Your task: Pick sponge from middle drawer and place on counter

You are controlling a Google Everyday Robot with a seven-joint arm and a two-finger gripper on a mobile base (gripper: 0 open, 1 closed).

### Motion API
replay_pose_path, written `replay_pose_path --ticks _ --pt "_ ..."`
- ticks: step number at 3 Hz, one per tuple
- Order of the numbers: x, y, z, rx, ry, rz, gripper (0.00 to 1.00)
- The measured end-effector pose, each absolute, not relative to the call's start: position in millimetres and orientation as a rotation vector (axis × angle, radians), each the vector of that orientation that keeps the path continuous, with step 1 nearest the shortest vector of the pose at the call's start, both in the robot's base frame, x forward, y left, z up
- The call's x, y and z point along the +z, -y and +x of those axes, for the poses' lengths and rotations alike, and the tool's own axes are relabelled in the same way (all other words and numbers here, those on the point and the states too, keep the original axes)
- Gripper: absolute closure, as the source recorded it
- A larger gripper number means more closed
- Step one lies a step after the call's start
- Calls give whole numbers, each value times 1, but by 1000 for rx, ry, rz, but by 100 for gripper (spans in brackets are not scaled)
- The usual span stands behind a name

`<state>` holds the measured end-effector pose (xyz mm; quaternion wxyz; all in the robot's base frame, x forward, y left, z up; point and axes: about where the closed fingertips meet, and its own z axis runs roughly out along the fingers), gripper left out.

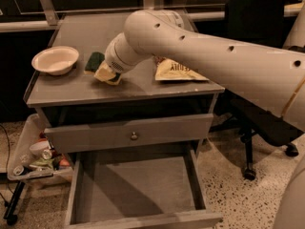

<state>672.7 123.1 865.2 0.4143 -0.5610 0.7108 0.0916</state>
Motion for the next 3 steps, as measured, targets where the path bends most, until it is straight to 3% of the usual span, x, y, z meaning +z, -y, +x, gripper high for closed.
replay_pose_path --ticks 3 --pt "865 -123 673 230 -1786 -1410 11"
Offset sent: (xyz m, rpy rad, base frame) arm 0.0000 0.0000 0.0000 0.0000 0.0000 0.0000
